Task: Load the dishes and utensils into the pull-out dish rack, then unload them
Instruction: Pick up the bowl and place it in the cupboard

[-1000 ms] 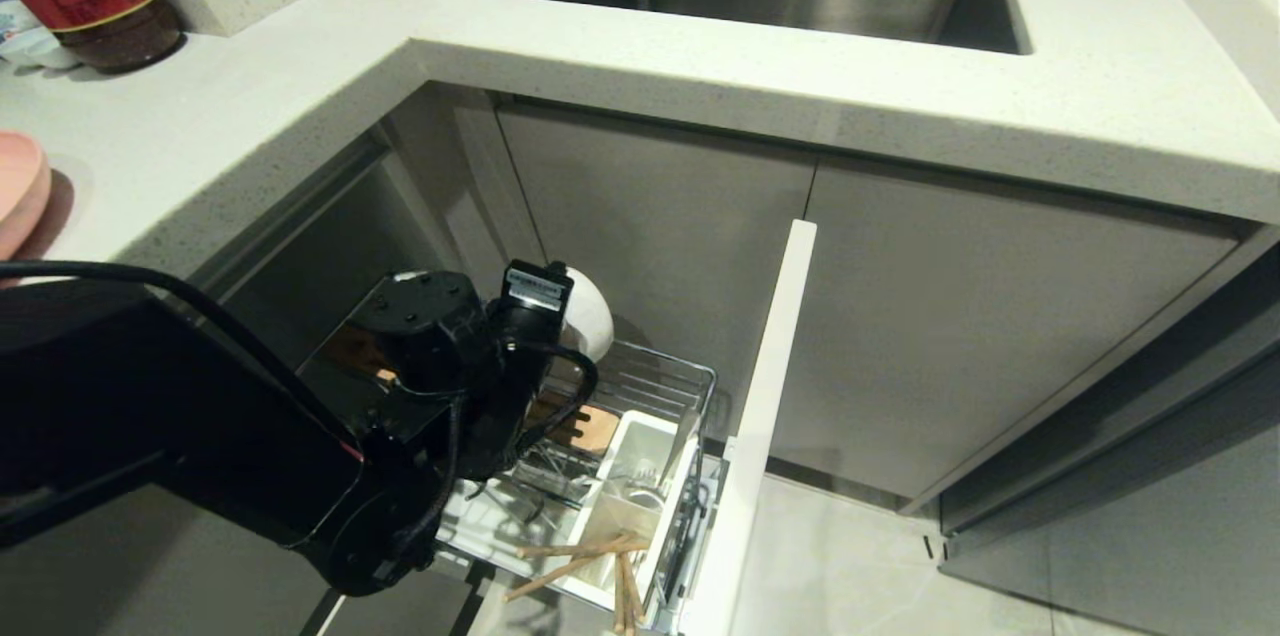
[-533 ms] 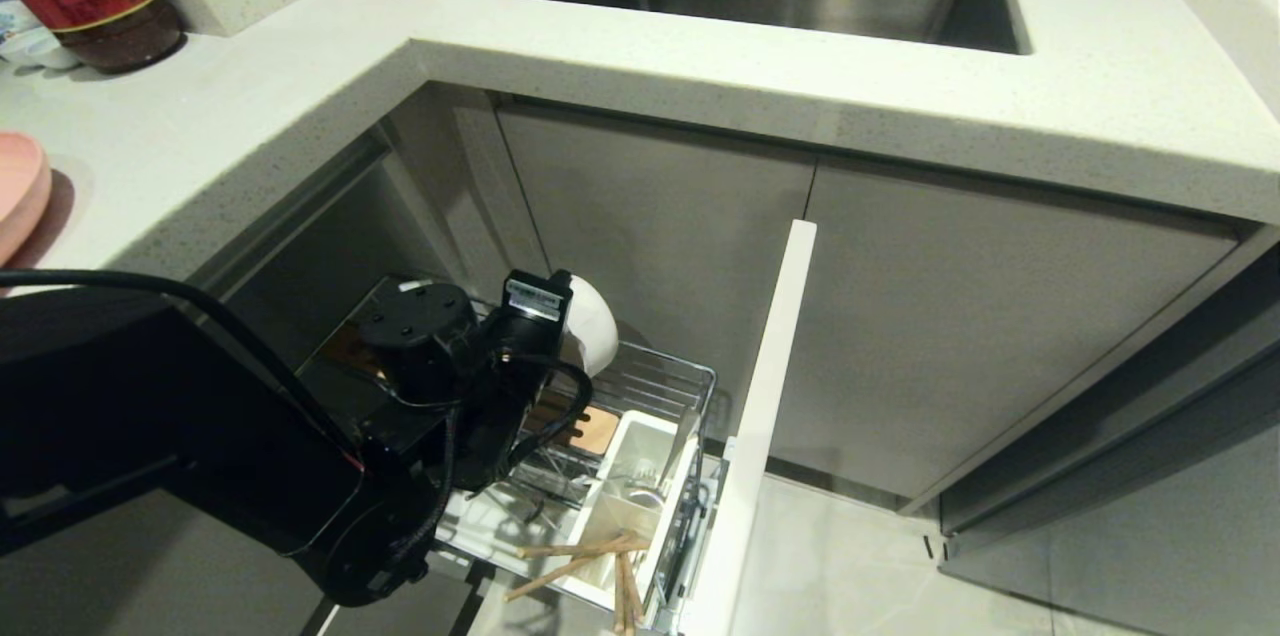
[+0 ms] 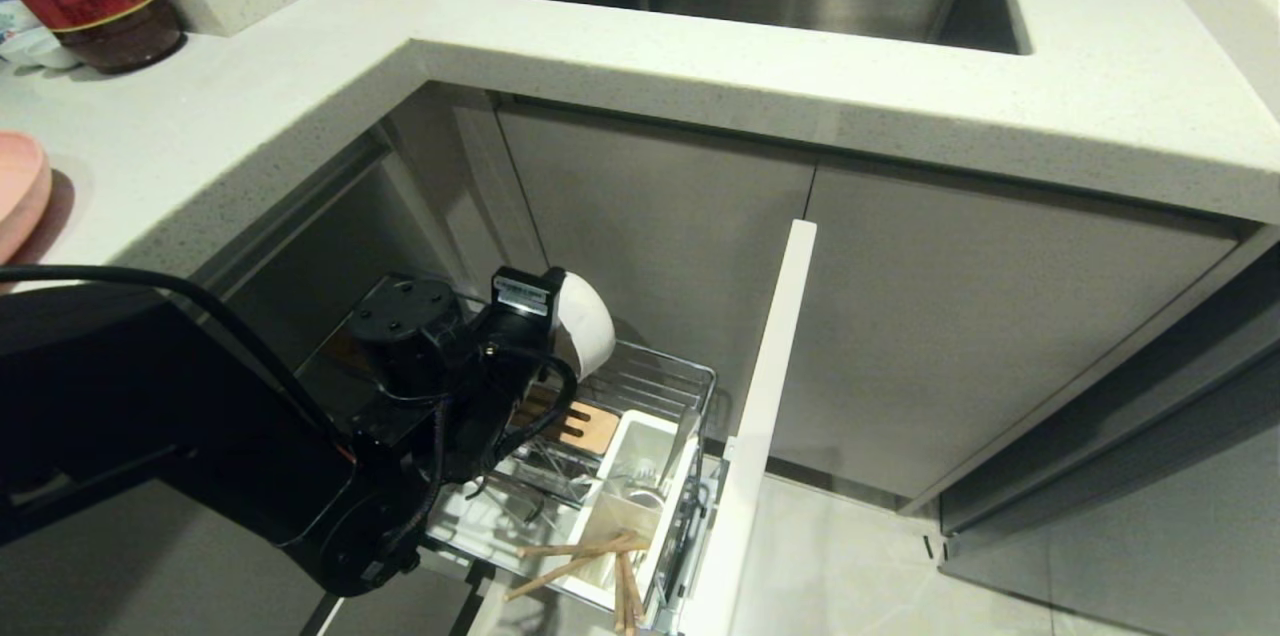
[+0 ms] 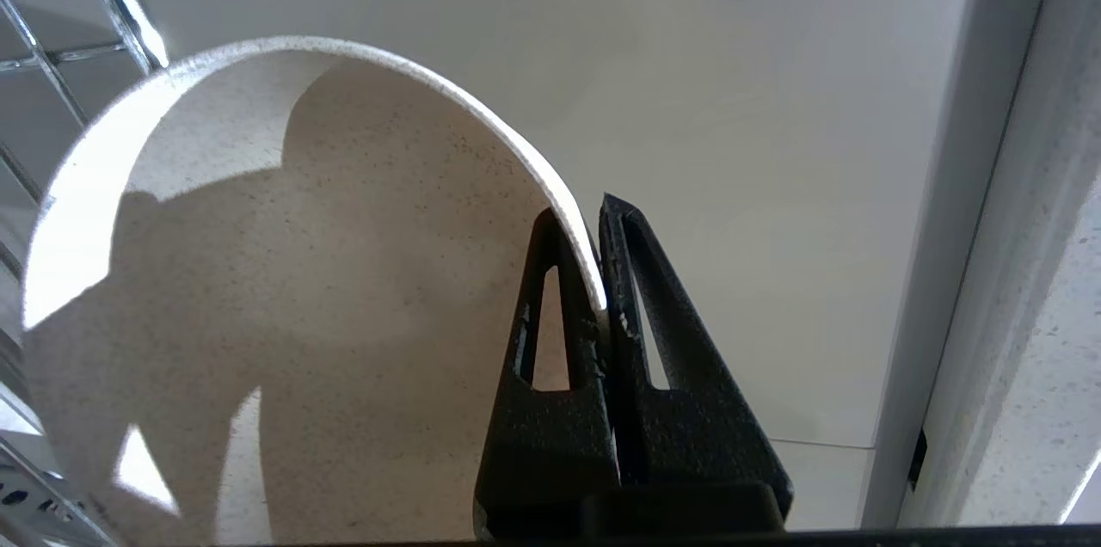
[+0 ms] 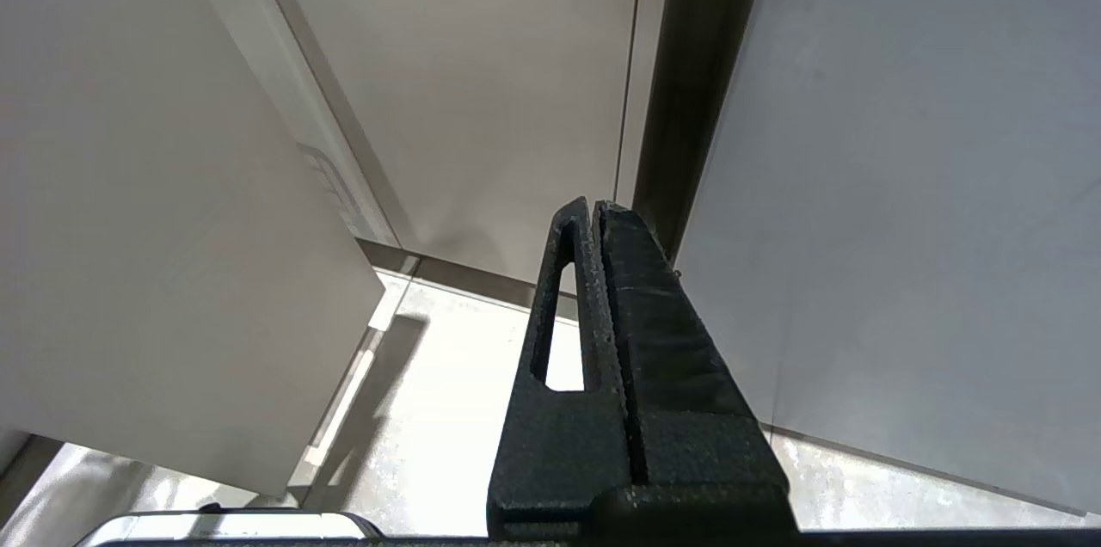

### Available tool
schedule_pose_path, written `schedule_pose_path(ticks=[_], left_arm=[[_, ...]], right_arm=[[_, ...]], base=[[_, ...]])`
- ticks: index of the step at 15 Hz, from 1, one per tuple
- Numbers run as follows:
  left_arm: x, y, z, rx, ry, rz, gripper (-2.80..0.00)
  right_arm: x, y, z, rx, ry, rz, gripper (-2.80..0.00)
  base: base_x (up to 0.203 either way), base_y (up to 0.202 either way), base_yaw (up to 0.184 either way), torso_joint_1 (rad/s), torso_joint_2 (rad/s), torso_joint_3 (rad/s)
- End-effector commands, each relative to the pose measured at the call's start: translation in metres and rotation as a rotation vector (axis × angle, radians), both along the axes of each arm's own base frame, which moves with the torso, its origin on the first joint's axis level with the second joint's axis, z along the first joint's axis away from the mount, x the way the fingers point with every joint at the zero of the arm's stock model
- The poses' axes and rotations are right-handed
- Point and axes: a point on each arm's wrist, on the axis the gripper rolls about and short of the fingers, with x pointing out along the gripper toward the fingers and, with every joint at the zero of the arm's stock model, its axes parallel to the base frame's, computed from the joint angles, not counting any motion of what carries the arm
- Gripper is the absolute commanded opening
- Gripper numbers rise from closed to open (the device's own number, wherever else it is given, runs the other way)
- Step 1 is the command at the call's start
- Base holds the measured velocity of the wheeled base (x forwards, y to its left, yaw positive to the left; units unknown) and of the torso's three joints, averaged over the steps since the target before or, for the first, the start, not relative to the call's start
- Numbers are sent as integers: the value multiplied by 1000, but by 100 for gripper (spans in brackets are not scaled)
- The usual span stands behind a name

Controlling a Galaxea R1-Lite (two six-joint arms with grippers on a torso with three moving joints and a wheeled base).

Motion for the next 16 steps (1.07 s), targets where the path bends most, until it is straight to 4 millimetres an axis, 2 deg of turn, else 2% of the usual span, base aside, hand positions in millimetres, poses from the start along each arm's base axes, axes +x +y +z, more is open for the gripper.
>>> schedule_pose_path(ticks=[1,5,12,13,16], left_arm=[[4,2,-5,-5,10,0,-280],[9,3,-16,-13,43,-12,-280],[11,5,-17,-10,48,-4,-280],[10,5,-17,-11,47,-4,0],[6,8,-7,-21,27,3,0]], right_arm=[[2,0,-7,0,26,1,-280],[2,0,-7,0,27,0,-280],[2,0,-7,0,26,0,-280],[2,0,-7,0,27,1,-280],[2,0,-7,0,27,0,-280]], base=[[0,0,0,0,0,0],[0,0,0,0,0,0],[0,0,0,0,0,0],[0,0,0,0,0,0],[0,0,0,0,0,0]])
